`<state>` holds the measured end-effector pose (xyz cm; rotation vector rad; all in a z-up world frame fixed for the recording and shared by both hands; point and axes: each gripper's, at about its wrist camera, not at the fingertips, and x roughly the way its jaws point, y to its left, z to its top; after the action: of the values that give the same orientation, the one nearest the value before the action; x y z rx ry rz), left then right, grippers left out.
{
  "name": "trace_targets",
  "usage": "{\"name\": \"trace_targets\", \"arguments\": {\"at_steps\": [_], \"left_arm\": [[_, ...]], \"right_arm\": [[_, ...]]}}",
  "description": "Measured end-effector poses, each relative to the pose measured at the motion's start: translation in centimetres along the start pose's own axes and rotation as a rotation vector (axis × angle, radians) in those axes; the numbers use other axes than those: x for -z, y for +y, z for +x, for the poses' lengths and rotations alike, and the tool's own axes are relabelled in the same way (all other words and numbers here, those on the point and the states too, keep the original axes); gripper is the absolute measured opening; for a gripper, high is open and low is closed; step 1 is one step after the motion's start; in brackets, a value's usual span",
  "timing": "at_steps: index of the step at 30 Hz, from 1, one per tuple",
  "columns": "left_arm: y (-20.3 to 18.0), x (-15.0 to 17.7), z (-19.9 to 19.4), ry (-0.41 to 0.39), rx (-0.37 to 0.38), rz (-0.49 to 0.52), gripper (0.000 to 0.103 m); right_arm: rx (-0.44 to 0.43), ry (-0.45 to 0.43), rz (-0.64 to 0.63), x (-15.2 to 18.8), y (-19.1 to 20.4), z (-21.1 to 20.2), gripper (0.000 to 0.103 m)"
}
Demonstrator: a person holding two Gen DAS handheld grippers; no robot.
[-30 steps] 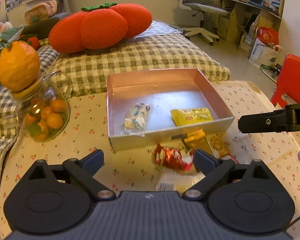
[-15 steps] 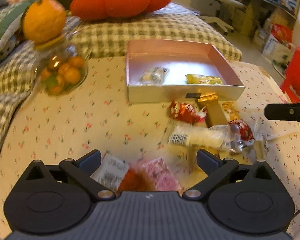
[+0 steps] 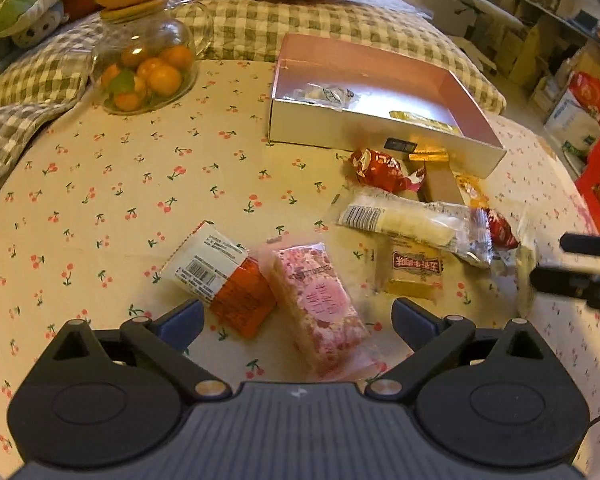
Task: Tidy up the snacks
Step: 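Grasp the pink candy bar with the left tool while the right tool grasps the white pastry bag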
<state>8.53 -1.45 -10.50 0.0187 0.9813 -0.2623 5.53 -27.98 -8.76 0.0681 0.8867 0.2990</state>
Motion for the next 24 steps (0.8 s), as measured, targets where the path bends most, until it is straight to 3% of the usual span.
{"name": "trace_targets", "arguments": {"at_steps": [4, 10, 20, 24], "left_arm": [[-0.8, 0.5, -0.2, -0.016, 0.004, -0.017, 0.097], [-1.5, 0.8, 0.1, -0.020, 0.007, -0.019, 0.085], [-1.8, 0.9, 1.0, 0.016, -0.002, -0.016, 0.053], [-1.7, 0.9, 1.1, 0.022, -0.005, -0.015, 0.046]], "right_arm": [[0.026, 0.036, -0.062, 0.5, 0.4, 1.1, 0.096], [0.074, 0.087, -0.124, 1.1, 0.8, 2.6, 0.096], [0.091, 0.097, -0.048, 0.7, 0.1, 4.0, 0.096], [0.095, 0.093, -0.044, 0.6, 0.1, 4.0, 0.095]]}}
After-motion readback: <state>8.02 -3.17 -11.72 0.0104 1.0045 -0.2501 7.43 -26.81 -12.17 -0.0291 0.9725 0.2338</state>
